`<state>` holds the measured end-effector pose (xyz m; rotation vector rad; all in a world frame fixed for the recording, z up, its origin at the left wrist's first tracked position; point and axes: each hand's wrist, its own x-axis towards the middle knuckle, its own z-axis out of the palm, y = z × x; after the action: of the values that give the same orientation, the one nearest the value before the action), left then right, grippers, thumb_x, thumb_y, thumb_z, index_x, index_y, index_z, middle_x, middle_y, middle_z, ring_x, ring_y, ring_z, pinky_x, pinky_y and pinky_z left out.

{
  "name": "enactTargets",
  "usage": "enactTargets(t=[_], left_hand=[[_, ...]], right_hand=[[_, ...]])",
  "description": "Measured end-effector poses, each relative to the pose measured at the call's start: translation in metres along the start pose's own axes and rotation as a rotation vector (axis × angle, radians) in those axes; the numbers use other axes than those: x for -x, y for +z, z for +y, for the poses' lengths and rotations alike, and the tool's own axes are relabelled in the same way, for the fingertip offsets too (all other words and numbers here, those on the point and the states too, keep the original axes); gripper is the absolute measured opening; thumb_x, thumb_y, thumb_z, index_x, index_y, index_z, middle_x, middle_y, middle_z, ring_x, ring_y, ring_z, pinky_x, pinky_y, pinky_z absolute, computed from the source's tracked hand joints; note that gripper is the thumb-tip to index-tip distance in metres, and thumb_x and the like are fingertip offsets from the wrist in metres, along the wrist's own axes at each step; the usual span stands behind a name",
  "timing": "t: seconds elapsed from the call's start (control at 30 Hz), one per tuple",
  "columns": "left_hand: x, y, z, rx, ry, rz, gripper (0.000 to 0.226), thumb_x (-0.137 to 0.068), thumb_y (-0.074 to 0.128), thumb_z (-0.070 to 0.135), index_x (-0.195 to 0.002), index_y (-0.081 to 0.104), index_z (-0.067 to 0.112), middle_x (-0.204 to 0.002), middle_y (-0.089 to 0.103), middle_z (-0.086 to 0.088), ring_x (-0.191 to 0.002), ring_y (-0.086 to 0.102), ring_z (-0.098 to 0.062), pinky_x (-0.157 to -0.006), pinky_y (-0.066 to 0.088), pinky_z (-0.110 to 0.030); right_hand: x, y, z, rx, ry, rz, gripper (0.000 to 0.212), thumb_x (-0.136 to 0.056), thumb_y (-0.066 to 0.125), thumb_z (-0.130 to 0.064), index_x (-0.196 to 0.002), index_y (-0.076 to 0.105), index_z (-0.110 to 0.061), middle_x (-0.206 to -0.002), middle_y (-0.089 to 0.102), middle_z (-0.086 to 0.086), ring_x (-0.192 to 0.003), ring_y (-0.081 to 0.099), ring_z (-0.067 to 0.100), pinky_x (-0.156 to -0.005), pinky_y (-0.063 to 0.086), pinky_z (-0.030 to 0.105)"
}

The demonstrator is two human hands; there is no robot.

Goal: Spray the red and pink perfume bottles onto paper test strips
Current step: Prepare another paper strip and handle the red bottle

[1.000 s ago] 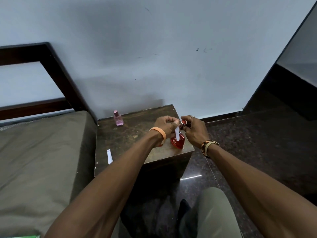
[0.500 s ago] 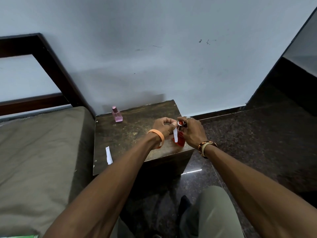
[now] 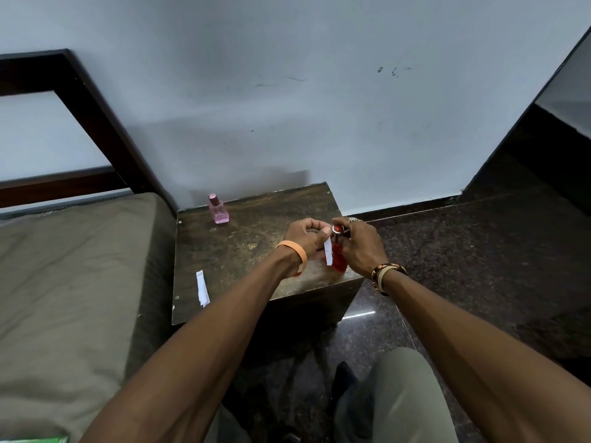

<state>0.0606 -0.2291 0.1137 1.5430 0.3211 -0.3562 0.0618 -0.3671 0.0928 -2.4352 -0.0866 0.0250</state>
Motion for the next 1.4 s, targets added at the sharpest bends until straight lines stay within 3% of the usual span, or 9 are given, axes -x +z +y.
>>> enactTargets(t=[0.6, 1.03, 1.3, 1.4], left_hand=[[0.0, 0.0, -0.004, 0.018, -0.002, -0.027, 0.007, -0.09, 0.06, 0.005, -0.096, 0.061, 0.002, -0.1, 0.066, -0.024, -0.091, 0.065, -0.03, -0.082, 0.057, -0.046], [-0.002, 0.001, -0.006, 0.01, -0.016, -0.013, 0.003, -0.089, 0.061, 0.005, -0.088, 0.061, 0.007, -0.093, 0.067, -0.019, -0.088, 0.067, -0.03, -0.079, 0.058, -0.045], [0.002, -0.002, -0.005, -0.016, -0.002, 0.003, 0.005, -0.09, 0.06, 0.006, -0.086, 0.061, 0.009, -0.096, 0.067, -0.018, -0.089, 0.066, -0.028, -0.071, 0.059, -0.038], [0.006, -0.009, -0.002, -0.027, 0.013, 0.034, 0.003, -0.091, 0.059, 0.007, -0.088, 0.062, 0.008, -0.1, 0.067, -0.019, -0.092, 0.066, -0.029, -0.072, 0.058, -0.038]], right_hand=[[0.003, 0.002, 0.002, -0.037, 0.041, -0.003, 0.035, -0.094, 0.057, -0.006, -0.128, 0.058, -0.016, -0.119, 0.067, 0.007, -0.109, 0.064, 0.025, -0.094, 0.054, 0.045], [0.008, 0.01, 0.002, 0.008, 0.041, 0.026, 0.029, -0.094, 0.06, -0.017, -0.123, 0.059, -0.02, -0.11, 0.07, 0.007, -0.102, 0.066, 0.026, -0.087, 0.056, 0.044], [0.01, 0.005, -0.002, -0.007, 0.062, -0.027, 0.052, -0.09, 0.06, -0.013, -0.14, 0.047, -0.019, -0.112, 0.07, 0.009, -0.106, 0.065, 0.027, -0.092, 0.054, 0.046], [0.013, 0.003, -0.006, -0.013, 0.042, -0.002, 0.054, -0.089, 0.059, -0.014, -0.141, 0.047, -0.016, -0.126, 0.063, 0.011, -0.117, 0.059, 0.028, -0.099, 0.05, 0.045]])
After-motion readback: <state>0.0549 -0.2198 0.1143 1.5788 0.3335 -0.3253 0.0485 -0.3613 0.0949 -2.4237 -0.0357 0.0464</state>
